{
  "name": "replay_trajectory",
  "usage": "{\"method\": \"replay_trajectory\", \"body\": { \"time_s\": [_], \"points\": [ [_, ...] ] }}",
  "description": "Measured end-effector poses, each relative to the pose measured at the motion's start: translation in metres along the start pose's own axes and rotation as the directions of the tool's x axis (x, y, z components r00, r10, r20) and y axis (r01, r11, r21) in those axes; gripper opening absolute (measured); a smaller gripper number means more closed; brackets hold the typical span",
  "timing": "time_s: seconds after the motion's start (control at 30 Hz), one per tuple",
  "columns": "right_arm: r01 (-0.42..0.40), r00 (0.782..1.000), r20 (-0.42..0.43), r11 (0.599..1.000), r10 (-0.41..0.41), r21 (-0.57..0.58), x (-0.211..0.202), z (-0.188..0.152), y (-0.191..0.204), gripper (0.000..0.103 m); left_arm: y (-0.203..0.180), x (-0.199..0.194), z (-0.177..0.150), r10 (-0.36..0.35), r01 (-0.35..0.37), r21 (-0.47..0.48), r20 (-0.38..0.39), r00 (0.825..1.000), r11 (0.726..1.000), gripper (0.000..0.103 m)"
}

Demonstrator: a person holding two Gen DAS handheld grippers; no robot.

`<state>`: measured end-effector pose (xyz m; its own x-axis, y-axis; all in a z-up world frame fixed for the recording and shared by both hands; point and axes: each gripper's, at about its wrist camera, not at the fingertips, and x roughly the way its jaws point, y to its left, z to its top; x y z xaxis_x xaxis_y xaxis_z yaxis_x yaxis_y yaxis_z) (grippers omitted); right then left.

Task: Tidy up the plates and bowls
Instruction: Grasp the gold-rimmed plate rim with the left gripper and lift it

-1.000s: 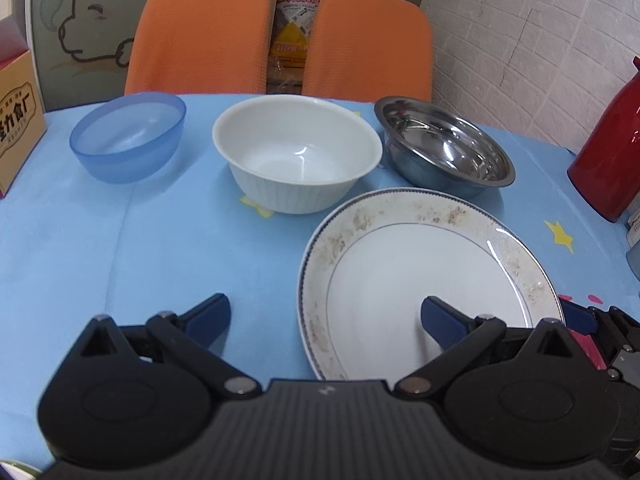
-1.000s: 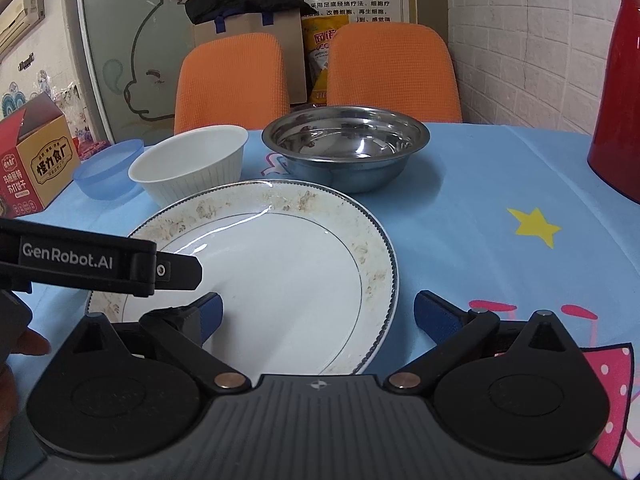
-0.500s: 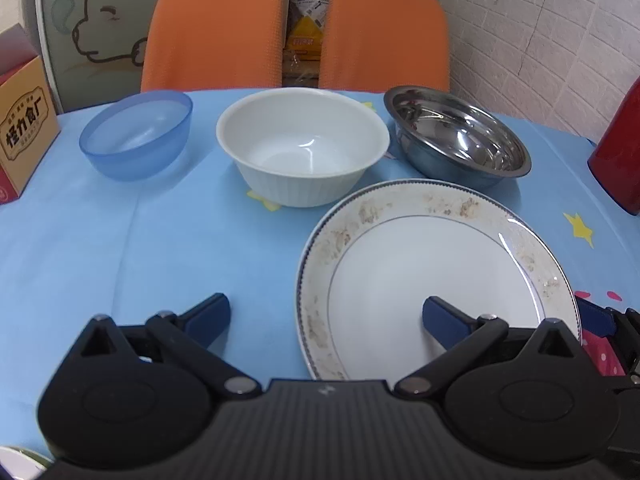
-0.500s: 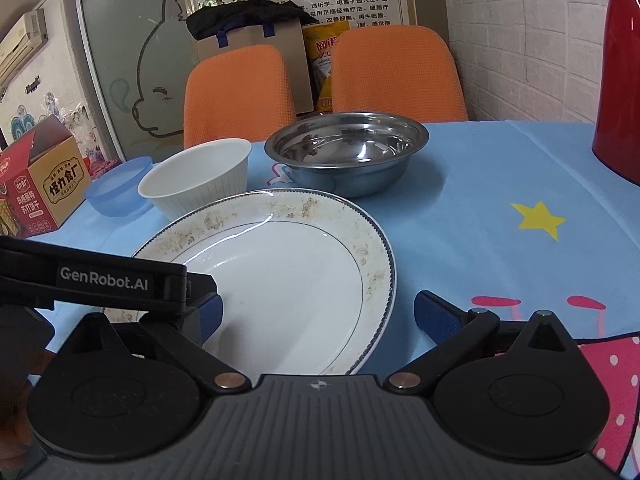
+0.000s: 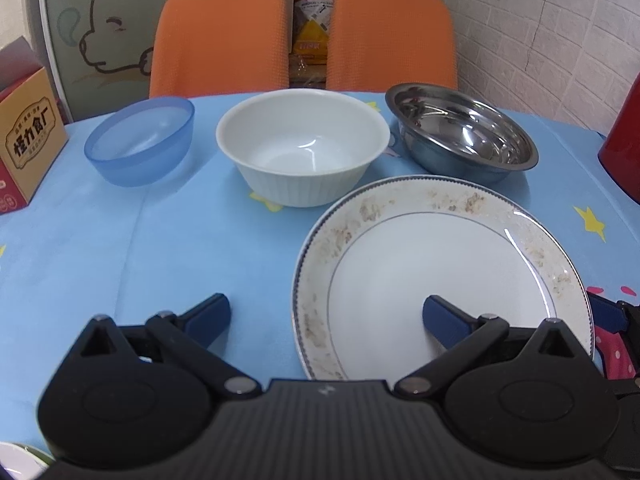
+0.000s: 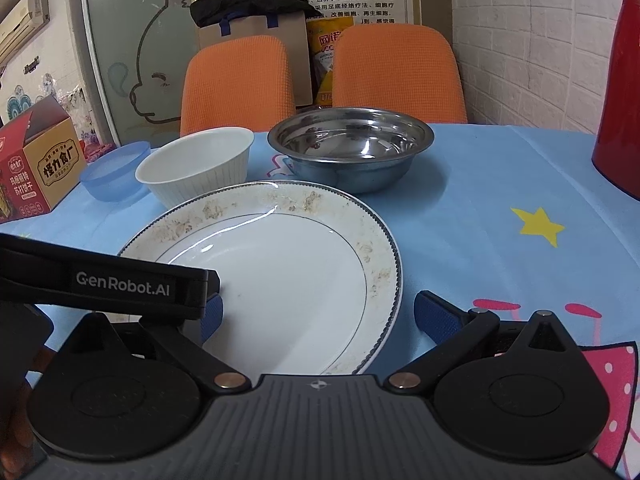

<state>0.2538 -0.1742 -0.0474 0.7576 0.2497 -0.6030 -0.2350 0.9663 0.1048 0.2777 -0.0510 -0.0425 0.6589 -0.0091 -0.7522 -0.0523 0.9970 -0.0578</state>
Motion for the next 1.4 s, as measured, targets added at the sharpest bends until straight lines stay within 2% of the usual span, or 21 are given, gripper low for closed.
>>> {"method": "replay_trajectory", "body": {
  "time_s": [0.27,0.33,0.4,0.47,0.63,1.03,1.17,1.4],
  "points": [
    [-0.014,1.0,0.007,0.999,0.014,-0.034,-0.001,-0.001,0.006,0.103,-0.001,-0.004,-0.002,-0.02,0.02,0.01,0.009,1.0,1.0,0.095],
    [-0.013,1.0,0.007,0.999,0.013,-0.042,-0.001,-0.001,0.008,0.103,-0.002,-0.006,-0.003,-0.039,0.038,0.019,0.017,0.999,0.999,0.088],
    [-0.005,1.0,0.009,0.999,0.005,-0.051,-0.001,-0.001,0.01,0.103,-0.005,-0.008,-0.002,-0.061,0.061,0.027,0.02,0.998,0.998,0.075],
    [-0.001,1.0,0.012,0.999,0.002,-0.046,-0.002,-0.002,0.009,0.103,-0.01,-0.01,-0.001,-0.083,0.083,0.041,0.011,0.996,0.996,0.066],
    [0.03,0.999,0.023,0.999,-0.029,-0.018,-0.006,-0.002,0.009,0.103,-0.011,-0.011,0.002,-0.079,0.08,0.029,-0.017,0.997,0.996,0.067],
    [0.081,0.992,0.1,0.997,-0.08,-0.005,-0.041,-0.017,0.019,0.103,-0.01,-0.042,-0.016,-0.132,0.131,0.046,0.025,0.991,0.99,0.068],
    [0.067,0.991,0.114,0.998,-0.068,0.015,-0.054,-0.022,0.023,0.103,-0.003,-0.057,-0.024,-0.142,0.141,0.035,0.04,0.989,0.989,0.068],
    [0.027,0.983,0.18,1.0,-0.028,0.007,-0.088,-0.024,0.048,0.103,0.022,-0.106,-0.039,-0.14,0.141,-0.001,0.118,0.983,0.99,0.067]
  ]
}}
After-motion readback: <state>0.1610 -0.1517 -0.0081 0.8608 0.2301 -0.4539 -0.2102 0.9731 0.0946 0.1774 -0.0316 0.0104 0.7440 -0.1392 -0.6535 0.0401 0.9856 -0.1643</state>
